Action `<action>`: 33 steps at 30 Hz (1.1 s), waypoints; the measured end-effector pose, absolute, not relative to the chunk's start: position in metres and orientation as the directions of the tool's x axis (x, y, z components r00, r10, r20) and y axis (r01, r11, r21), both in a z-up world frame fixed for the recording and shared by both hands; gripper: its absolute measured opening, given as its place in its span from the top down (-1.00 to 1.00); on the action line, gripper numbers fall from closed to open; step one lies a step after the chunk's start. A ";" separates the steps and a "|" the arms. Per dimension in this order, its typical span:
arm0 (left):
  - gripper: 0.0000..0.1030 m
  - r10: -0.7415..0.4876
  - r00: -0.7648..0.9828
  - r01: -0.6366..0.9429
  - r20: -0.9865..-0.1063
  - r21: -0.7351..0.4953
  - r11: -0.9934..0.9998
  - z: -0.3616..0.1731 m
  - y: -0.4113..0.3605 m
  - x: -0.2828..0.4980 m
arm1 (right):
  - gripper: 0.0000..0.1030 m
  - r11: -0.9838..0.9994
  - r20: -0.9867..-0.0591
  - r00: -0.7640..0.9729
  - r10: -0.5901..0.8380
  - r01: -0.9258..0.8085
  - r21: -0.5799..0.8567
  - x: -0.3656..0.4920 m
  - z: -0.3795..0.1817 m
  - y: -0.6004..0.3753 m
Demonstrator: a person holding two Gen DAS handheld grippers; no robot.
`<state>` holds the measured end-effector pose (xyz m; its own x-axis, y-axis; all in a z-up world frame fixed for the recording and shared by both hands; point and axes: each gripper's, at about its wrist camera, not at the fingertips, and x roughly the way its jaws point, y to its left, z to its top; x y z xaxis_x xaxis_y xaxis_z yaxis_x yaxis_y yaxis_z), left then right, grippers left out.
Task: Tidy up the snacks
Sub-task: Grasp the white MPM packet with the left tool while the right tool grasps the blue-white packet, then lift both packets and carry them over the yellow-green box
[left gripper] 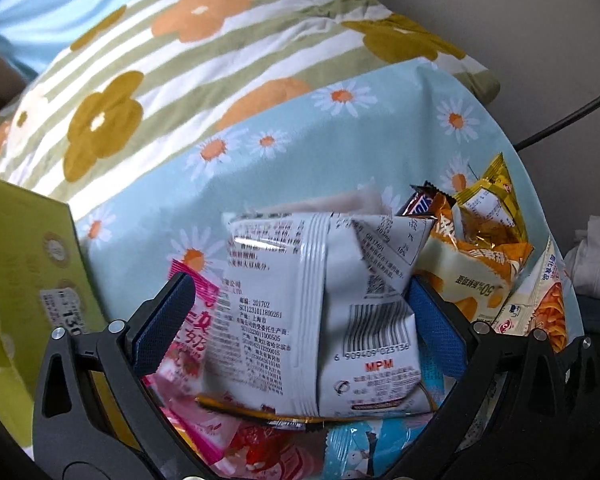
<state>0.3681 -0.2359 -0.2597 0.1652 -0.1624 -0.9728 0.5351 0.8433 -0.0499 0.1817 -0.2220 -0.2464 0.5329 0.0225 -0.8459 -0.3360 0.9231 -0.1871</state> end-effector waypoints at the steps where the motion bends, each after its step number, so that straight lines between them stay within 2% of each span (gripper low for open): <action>1: -0.93 -0.169 0.148 0.534 -0.974 -0.065 0.843 -0.262 -0.236 0.369 | -0.85 0.921 -0.846 0.533 0.020 -0.339 -0.192 0.183 -0.246 -0.219; 2: -0.77 -0.178 0.121 0.529 -0.977 -0.088 0.844 -0.267 -0.235 0.370 | -0.84 0.918 -0.846 0.532 0.018 -0.344 -0.196 0.183 -0.247 -0.218; 6: -0.64 -0.188 0.062 0.509 -0.980 -0.131 0.851 -0.276 -0.230 0.371 | -0.75 0.914 -0.853 0.522 0.026 -0.358 -0.191 0.186 -0.249 -0.215; 12: -0.44 -0.220 0.060 0.513 -0.974 -0.159 0.844 -0.270 -0.225 0.367 | -0.75 0.920 -0.855 0.517 0.039 -0.352 -0.171 0.192 -0.252 -0.219; 15: -0.42 -0.235 0.064 0.502 -0.970 -0.172 0.848 -0.266 -0.220 0.366 | -0.67 0.921 -0.855 0.516 0.052 -0.357 -0.159 0.194 -0.250 -0.221; 18: -0.40 -0.252 0.073 0.489 -0.965 -0.185 0.852 -0.259 -0.213 0.366 | -0.33 0.917 -0.855 0.513 0.071 -0.371 -0.146 0.191 -0.250 -0.222; 22: -0.40 -0.266 0.100 0.483 -0.959 -0.186 0.856 -0.247 -0.208 0.367 | -0.10 0.912 -0.862 0.499 0.090 -0.389 -0.129 0.193 -0.248 -0.224; 25: -0.40 -0.280 0.125 0.476 -0.952 -0.190 0.859 -0.235 -0.204 0.365 | -0.03 0.915 -0.863 0.496 0.098 -0.387 -0.119 0.195 -0.244 -0.228; 33: -0.40 -0.302 0.230 0.453 -0.925 -0.173 0.875 -0.182 -0.190 0.362 | -0.01 0.919 -0.839 0.522 0.154 -0.388 -0.072 0.190 -0.219 -0.243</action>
<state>0.3619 -0.1901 -0.1815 0.2296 -0.3015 -0.9254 0.4530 0.8747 -0.1726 0.1901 -0.2428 -0.2189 0.5220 0.1542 -0.8389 -0.3877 0.9190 -0.0723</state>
